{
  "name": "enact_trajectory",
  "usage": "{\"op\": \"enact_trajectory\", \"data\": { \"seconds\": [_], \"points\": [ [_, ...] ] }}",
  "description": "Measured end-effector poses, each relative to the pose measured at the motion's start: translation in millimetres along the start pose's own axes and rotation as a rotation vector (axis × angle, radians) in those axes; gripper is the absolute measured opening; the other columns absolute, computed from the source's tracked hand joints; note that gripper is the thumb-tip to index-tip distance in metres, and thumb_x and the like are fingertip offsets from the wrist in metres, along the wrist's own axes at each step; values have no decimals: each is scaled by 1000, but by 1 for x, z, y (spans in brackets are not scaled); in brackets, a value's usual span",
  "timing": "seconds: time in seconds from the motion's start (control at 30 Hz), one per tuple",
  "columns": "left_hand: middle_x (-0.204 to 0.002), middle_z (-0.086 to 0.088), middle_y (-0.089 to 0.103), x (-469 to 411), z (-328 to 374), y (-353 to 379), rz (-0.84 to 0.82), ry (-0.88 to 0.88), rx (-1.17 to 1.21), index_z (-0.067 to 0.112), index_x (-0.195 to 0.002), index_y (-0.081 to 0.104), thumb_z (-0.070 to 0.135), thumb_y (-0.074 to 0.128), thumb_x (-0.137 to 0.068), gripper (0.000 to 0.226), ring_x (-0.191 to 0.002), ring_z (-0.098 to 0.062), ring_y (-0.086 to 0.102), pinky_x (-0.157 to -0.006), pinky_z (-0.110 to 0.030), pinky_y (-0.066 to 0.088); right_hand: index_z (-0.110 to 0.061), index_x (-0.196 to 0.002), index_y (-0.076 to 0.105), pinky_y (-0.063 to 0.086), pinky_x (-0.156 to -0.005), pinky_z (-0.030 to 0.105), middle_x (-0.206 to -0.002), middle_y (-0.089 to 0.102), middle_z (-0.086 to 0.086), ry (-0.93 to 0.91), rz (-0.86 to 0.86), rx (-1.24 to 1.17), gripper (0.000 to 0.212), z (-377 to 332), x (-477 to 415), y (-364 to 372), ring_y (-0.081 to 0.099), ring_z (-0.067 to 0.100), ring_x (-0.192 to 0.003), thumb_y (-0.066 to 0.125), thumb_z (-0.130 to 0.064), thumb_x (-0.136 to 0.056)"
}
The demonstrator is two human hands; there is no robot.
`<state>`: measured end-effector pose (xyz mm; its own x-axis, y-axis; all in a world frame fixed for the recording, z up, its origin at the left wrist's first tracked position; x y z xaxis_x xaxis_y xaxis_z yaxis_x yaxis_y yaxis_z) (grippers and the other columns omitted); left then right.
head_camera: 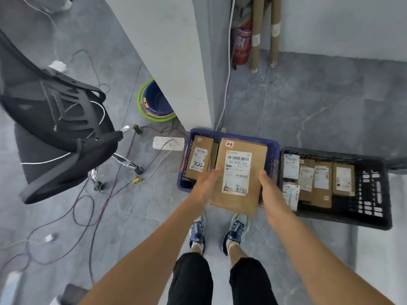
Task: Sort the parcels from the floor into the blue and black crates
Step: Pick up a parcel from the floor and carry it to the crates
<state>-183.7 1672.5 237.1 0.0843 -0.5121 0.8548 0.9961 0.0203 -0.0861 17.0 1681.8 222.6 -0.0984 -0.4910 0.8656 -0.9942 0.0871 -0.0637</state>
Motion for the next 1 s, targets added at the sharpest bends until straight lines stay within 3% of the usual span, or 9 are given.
{"op": "enact_trajectory", "data": {
  "seconds": [0.07,0.23,0.43,0.53,0.67,0.77,0.87,1.0],
  "points": [
    [-146,4,55,-39,-3,-4,24,-20,-19,36,-138,58,77,53,-82,70,-131,-23,53,-114,-53,40,-30,-151,52,49,-107,46,-139,64,-4,24,-8,32,49,6,-40,11,61,19,-123,38,-54,-111],
    [-151,-5,50,-153,-37,-13,70,-118,-46,27,-145,51,80,55,-67,95,-132,-30,52,-108,-56,45,-35,-155,46,37,-121,51,-155,53,-10,39,-22,89,56,35,-144,36,51,18,-141,37,-62,-108],
    [-157,-3,41,-248,-62,-15,43,-100,-172,33,-149,46,77,38,-78,84,-141,-29,41,-116,-56,34,-43,-159,38,30,-124,55,-164,42,-13,104,-38,72,106,78,-256,65,41,17,-150,45,-92,-65],
    [-157,-4,41,-287,-69,-16,23,-82,-202,27,-154,40,67,41,-90,76,-141,-28,40,-117,-53,31,-40,-158,41,32,-123,58,-161,46,-11,129,-10,49,96,92,-292,74,44,20,-147,47,-85,-74],
    [-155,-4,43,-325,-74,-14,-10,-105,-263,31,-152,40,73,37,-78,85,-143,-31,36,-117,-58,28,-37,-159,41,34,-123,52,-160,49,-9,122,27,55,98,97,-324,80,46,20,-146,49,-81,-72],
    [-143,-3,48,-343,-74,-14,-22,-54,-281,26,-142,47,66,42,-91,65,-133,-27,43,-108,-47,33,-41,-159,40,33,-124,52,-161,48,-11,107,16,57,112,98,-341,86,46,19,-147,51,-92,-60],
    [-139,-4,45,-353,-68,-12,-8,-3,-300,26,-125,51,63,43,-85,55,-127,-30,45,-100,-47,35,-47,-156,40,32,-123,55,-158,50,-12,79,-8,77,98,98,-354,92,48,19,-145,48,-87,-67],
    [-152,-3,37,-361,-66,-5,-20,84,-329,40,-147,42,58,45,-94,55,-142,-25,32,-108,-48,29,-48,-161,30,25,-125,56,-166,39,-14,76,-12,88,92,95,-362,97,37,18,-152,46,-85,-78]
  ]
}}
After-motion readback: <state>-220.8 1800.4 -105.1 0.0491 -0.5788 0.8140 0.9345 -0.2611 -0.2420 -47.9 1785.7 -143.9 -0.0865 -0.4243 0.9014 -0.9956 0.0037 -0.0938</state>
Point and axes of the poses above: each hand's wrist, its own x-axis away from the middle knuckle, its own y-axis out of the palm, z = x × y, the point moved 9 cm from there along -x, towards the middle knuckle
